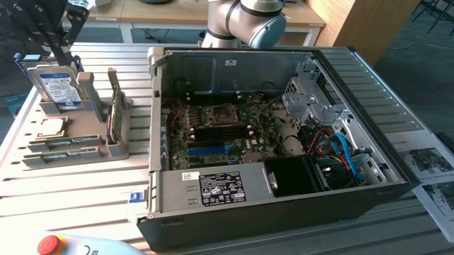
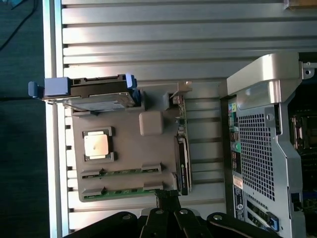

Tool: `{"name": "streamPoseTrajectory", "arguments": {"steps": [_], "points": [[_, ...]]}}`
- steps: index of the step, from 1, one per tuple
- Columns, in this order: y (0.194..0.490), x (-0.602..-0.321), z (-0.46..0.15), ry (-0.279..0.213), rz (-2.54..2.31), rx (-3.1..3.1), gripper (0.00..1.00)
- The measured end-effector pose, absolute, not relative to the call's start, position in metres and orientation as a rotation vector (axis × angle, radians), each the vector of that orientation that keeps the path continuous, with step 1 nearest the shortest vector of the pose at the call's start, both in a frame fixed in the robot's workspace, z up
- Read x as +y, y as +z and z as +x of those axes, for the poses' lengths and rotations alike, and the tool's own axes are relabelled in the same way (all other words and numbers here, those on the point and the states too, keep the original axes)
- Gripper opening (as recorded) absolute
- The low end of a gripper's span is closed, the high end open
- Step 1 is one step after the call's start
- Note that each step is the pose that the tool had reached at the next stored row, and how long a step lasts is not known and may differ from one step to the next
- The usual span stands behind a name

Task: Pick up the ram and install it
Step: 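Reach for the ram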

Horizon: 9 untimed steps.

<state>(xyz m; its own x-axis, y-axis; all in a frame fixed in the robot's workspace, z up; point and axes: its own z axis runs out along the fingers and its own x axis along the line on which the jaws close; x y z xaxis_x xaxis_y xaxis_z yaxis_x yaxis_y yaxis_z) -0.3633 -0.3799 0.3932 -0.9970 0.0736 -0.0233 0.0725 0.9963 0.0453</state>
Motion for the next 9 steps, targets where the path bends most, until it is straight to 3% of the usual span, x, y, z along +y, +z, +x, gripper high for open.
{"name": "streamPoseTrajectory", "arguments": {"steps": [9], "points": [[0.393,-0.377,-0.380,0.069,0.112,3.114,0.11]]}}
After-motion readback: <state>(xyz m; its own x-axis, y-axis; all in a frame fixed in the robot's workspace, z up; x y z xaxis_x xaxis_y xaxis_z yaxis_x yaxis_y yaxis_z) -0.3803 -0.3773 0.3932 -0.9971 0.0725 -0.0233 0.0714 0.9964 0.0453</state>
